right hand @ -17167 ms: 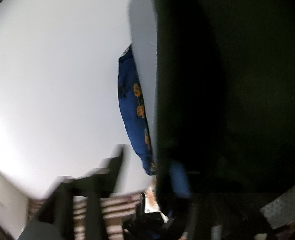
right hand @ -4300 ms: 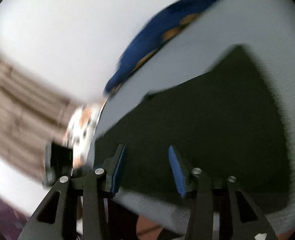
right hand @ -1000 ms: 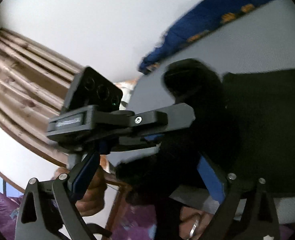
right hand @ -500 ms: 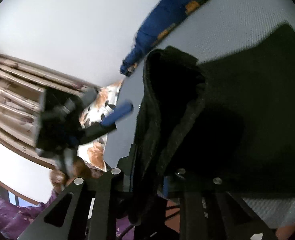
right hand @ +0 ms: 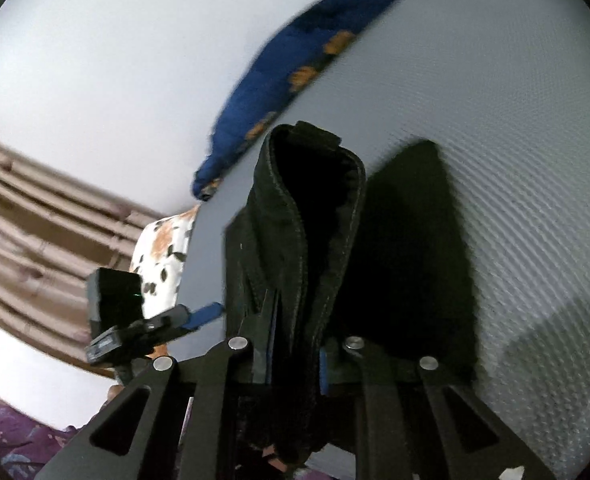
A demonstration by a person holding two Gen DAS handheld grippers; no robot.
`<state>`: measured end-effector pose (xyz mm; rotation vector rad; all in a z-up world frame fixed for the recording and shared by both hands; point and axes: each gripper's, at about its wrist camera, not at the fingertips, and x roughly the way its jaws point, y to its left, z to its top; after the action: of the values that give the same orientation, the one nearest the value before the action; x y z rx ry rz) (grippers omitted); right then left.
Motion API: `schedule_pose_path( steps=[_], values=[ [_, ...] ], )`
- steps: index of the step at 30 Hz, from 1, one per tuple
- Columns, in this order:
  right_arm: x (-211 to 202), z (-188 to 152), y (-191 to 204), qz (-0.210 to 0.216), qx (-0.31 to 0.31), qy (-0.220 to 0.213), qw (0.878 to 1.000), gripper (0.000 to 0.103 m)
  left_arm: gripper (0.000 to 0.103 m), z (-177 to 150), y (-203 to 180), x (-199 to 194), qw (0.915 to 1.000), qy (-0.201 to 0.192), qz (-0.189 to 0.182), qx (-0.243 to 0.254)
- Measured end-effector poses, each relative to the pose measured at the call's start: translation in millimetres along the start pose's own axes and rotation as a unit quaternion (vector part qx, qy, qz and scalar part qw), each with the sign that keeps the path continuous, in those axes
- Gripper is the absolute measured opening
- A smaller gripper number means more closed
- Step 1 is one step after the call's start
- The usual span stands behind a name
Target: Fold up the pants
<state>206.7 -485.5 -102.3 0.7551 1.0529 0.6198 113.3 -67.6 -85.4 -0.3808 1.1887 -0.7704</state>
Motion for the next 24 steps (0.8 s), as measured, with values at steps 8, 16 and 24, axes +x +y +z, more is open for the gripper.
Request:
schedule_pose_path(
  steps=[8,16,24],
  values=[
    [-5.4,1.5,-14.6,0.018,0.015,-0.027,0.999,0.014,0.072,4.4,-23.9,21.7,0.9973,0.005,0.033,0.066],
    [-7.7,0.7,-27.6,-0.026,-0.013,-0.039,0.999,0.016,0.072,-2.3,-24.0,35.3,0.9928,-0.012,0.037,0.113],
    [-70.9,13.0,22.0,-0.061,-0.1,-0.155,0.981,0.021,0.072,4.5,-27.9,6.2,0.9928,-0.072,-0.01,0.095]
  ],
)
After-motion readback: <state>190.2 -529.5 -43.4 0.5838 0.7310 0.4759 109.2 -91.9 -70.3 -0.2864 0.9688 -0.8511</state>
